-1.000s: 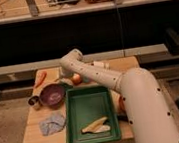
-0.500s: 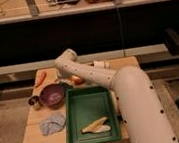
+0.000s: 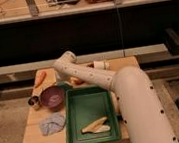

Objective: Place sponge in table surface

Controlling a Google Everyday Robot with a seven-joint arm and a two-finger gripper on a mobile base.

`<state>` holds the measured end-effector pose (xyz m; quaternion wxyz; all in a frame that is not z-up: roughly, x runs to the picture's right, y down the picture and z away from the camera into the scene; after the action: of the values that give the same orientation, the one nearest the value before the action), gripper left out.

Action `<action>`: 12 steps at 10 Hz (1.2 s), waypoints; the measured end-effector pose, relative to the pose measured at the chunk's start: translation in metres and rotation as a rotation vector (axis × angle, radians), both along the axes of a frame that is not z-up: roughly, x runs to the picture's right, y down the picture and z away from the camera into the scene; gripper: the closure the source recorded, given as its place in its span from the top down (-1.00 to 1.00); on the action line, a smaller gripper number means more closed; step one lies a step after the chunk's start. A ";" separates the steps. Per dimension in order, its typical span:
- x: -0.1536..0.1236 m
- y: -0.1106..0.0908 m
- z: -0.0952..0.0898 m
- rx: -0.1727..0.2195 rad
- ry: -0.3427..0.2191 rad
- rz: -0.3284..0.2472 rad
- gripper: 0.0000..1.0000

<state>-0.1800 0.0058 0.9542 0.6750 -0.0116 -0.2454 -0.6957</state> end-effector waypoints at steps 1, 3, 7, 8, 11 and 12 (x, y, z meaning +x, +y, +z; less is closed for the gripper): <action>0.000 0.001 -0.002 0.002 -0.011 -0.012 0.34; 0.000 0.004 -0.005 0.010 -0.035 -0.046 0.34; 0.005 0.016 -0.019 0.031 -0.098 -0.158 0.34; 0.008 0.017 -0.018 0.037 -0.100 -0.177 0.34; 0.006 0.014 -0.010 0.073 -0.094 -0.236 0.34; 0.003 0.012 -0.005 0.084 -0.096 -0.252 0.34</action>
<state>-0.1767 0.0183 0.9488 0.5695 0.0190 -0.2446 -0.7845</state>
